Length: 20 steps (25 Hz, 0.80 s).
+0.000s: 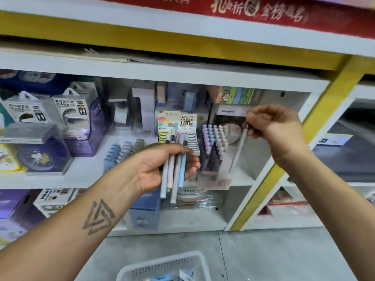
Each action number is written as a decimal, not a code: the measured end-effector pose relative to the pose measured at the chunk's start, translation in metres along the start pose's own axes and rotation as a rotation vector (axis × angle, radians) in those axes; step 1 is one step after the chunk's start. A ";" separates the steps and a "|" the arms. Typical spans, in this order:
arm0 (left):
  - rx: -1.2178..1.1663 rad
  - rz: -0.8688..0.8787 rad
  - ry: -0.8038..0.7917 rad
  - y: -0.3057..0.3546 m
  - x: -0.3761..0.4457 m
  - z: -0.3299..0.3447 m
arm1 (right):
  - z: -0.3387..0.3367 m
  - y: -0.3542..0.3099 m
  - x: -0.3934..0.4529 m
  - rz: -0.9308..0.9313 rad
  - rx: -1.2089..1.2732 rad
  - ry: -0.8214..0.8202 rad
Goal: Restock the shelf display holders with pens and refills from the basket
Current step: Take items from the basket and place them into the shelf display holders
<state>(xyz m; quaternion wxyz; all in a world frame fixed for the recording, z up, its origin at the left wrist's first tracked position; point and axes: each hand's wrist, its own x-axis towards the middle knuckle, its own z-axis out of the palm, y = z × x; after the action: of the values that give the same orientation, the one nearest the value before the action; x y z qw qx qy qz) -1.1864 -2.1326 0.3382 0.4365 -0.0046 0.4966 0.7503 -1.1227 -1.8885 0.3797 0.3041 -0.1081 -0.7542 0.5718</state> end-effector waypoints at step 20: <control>0.016 0.045 0.074 -0.018 0.023 0.020 | -0.005 0.058 0.000 -0.369 -0.573 -0.239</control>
<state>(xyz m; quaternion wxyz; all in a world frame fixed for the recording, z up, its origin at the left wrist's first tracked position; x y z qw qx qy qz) -1.1802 -2.1003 0.3255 0.4010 -0.0175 0.5183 0.7552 -1.1307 -1.8663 0.3270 0.2690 0.0167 -0.9210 0.2813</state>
